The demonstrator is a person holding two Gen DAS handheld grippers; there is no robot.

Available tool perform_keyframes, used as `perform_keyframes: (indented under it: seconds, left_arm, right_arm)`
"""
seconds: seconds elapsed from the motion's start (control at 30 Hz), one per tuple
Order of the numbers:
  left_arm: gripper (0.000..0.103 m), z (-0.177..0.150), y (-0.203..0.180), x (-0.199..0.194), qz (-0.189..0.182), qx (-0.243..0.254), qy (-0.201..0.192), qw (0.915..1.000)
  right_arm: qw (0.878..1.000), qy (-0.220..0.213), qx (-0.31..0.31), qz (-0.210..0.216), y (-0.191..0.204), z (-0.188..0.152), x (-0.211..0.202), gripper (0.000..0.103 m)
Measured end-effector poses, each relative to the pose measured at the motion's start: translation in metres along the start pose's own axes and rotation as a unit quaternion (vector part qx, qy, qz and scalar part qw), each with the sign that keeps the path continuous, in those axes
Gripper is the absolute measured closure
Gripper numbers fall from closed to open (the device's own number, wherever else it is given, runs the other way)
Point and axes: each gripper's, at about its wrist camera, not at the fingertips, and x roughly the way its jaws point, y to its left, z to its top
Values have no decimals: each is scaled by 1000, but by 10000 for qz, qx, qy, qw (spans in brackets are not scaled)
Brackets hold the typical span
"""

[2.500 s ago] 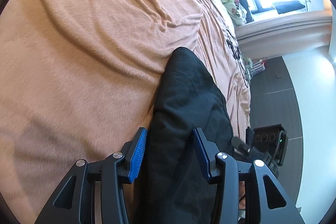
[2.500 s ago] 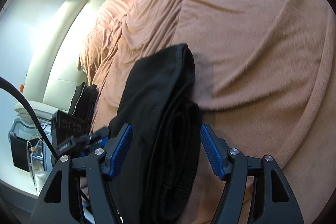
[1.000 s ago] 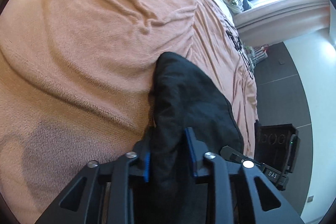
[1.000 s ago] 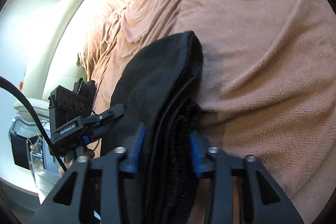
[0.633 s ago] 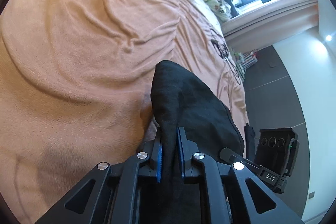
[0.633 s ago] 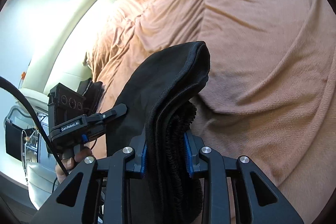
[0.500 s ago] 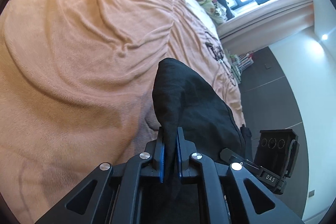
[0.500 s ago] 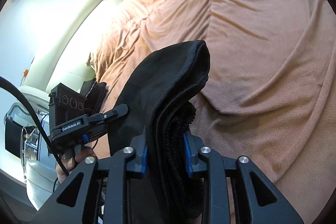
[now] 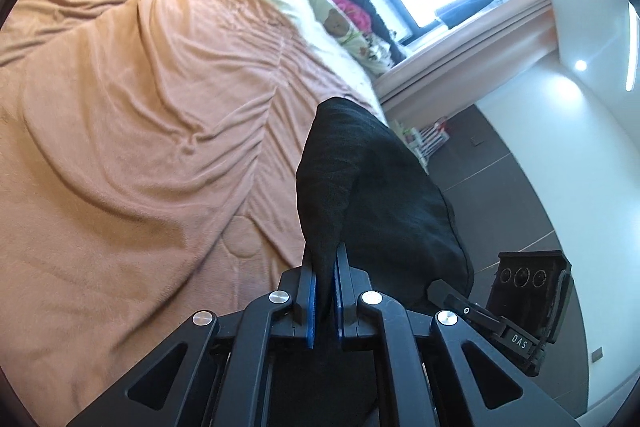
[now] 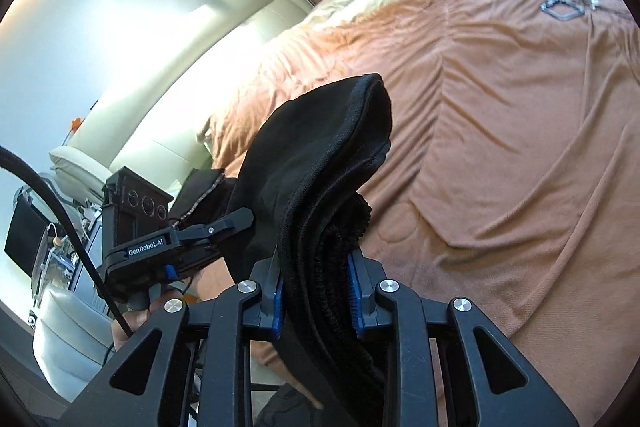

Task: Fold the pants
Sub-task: 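Grip the folded shorts with both tools and lift them off the duvet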

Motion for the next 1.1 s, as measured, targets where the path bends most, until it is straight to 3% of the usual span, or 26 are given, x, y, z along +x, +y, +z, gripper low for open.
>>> perform_keyframes:
  seconds: [0.5, 0.8, 1.1]
  left_arm:
    - [97, -12, -45, -96, -54, 380, -616, 9974]
    - [97, -10, -43, -139, -23, 462, -870, 9951]
    - [97, -4, -20, -192, 40, 449, -1211, 9916]
  right_arm:
    - [9974, -398, -578, 168, 69, -27, -42, 81]
    - [9953, -493, -791, 244, 96, -33, -32, 82]
    - [9933, -455, -997, 362, 130, -32, 3, 82]
